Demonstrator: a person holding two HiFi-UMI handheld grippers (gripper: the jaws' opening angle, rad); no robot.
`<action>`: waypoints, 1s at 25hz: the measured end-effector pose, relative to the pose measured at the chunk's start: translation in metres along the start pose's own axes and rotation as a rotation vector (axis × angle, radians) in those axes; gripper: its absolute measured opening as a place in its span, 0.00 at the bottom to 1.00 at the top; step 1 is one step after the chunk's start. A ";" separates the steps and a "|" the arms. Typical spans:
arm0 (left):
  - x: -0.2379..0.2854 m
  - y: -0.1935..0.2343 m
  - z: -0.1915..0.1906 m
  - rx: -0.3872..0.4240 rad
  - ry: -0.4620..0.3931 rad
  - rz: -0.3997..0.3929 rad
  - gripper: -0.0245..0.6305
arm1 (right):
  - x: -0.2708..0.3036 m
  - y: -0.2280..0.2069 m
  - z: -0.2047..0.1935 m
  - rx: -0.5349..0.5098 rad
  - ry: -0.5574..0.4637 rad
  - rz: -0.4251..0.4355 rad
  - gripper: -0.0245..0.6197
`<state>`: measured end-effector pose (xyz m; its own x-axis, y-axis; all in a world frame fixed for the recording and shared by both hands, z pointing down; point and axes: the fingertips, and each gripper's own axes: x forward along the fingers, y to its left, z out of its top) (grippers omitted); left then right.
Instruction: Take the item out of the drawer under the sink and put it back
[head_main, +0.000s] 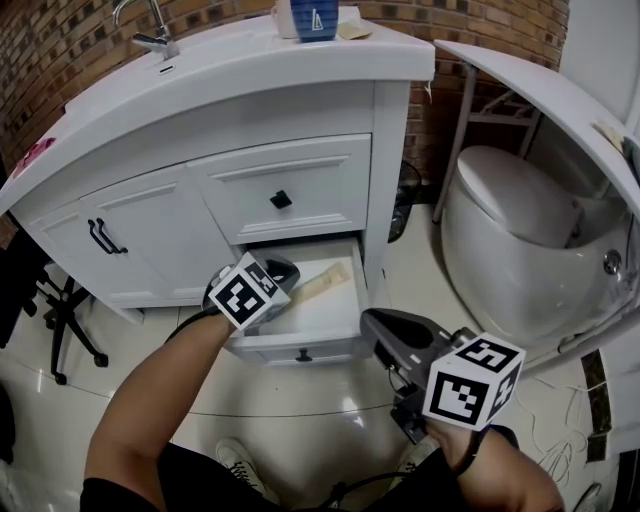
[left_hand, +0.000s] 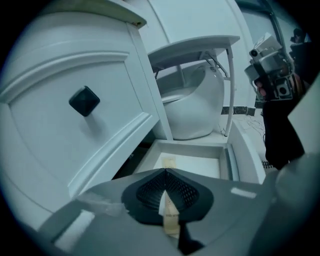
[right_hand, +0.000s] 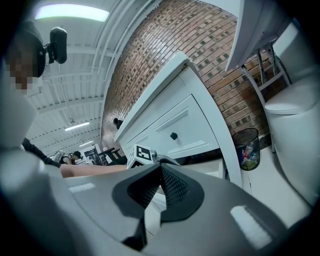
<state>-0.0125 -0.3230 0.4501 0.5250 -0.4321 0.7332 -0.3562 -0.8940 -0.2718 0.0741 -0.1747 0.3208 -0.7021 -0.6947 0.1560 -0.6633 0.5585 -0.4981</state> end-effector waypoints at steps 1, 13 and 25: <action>0.007 0.001 -0.003 0.006 0.019 -0.013 0.05 | 0.001 -0.002 -0.001 0.002 0.004 -0.003 0.05; 0.063 -0.012 -0.040 -0.038 0.164 -0.202 0.22 | 0.009 -0.009 -0.005 0.020 0.041 0.006 0.05; 0.082 -0.021 -0.057 -0.003 0.257 -0.244 0.24 | 0.014 -0.008 -0.005 0.031 0.045 0.016 0.05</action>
<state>-0.0059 -0.3332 0.5515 0.3836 -0.1613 0.9093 -0.2468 -0.9667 -0.0673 0.0685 -0.1865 0.3310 -0.7242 -0.6642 0.1854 -0.6437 0.5549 -0.5270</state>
